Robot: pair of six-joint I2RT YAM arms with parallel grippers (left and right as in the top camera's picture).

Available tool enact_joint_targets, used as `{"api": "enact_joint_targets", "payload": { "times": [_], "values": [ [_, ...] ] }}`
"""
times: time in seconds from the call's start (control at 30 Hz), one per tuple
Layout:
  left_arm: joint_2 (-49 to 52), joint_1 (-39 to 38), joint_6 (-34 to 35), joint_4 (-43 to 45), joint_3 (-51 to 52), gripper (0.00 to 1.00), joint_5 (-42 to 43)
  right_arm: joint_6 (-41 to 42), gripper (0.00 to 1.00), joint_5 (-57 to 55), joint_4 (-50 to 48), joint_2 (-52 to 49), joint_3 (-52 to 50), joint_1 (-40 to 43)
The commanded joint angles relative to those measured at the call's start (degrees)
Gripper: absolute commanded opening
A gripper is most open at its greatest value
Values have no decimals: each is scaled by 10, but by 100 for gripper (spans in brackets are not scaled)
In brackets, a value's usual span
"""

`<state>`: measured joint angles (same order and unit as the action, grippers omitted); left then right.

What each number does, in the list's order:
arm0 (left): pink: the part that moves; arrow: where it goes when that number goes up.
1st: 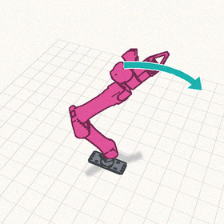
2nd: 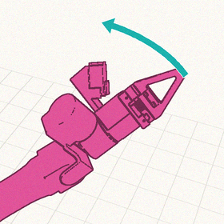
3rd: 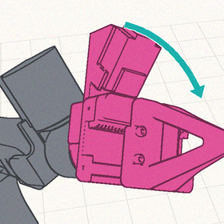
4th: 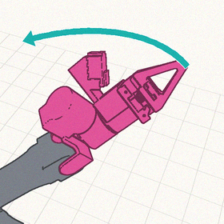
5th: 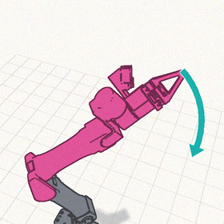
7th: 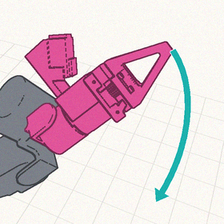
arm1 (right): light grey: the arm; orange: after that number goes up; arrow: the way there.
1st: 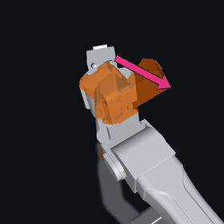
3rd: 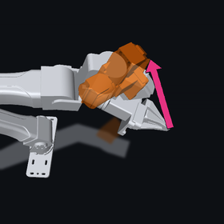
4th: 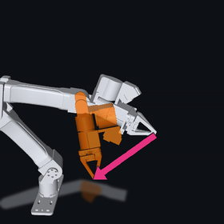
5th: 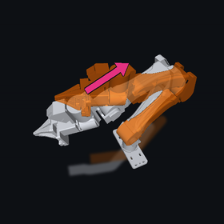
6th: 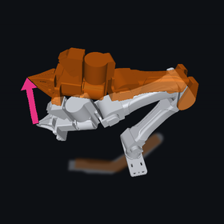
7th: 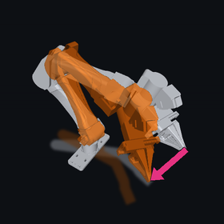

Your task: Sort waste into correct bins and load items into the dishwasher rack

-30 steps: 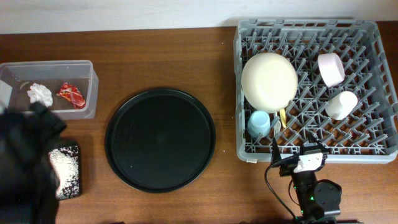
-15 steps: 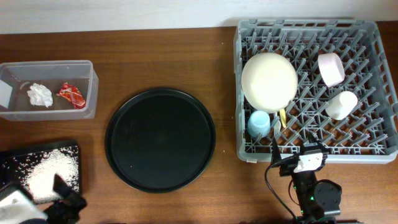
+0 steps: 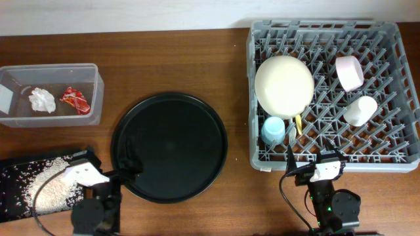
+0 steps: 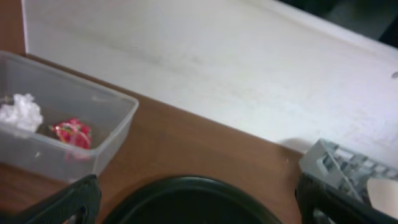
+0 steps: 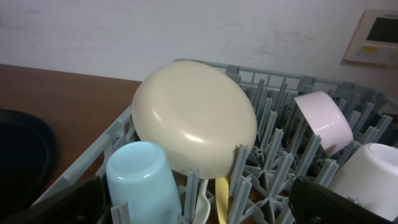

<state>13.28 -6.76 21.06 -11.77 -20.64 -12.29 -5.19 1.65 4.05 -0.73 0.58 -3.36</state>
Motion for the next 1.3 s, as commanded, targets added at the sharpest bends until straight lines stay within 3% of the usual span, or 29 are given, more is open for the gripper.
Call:
{"api": "enact_joint_targets", "payload": {
  "times": [0.0,0.4,0.47,0.6,0.67,1.27],
  "values": [
    [-45,-8,3,46,75,99,8,-5,98,9,2,5,-3,4],
    [-126,-8,-17,79,201,99,24,-5,98,9,2,5,-3,4],
    [-126,-8,-59,78,201,100,52,-5,98,9,2,5,-3,4],
    [-126,-7,-216,70,201,99,109,-5,98,9,2,5,-3,4],
    [-128,-7,-236,70,201,99,109,-5,98,9,2,5,-3,4],
    [-129,-7,-237,70,201,99,111,-5,98,9,2,5,-3,4]
  ]
}}
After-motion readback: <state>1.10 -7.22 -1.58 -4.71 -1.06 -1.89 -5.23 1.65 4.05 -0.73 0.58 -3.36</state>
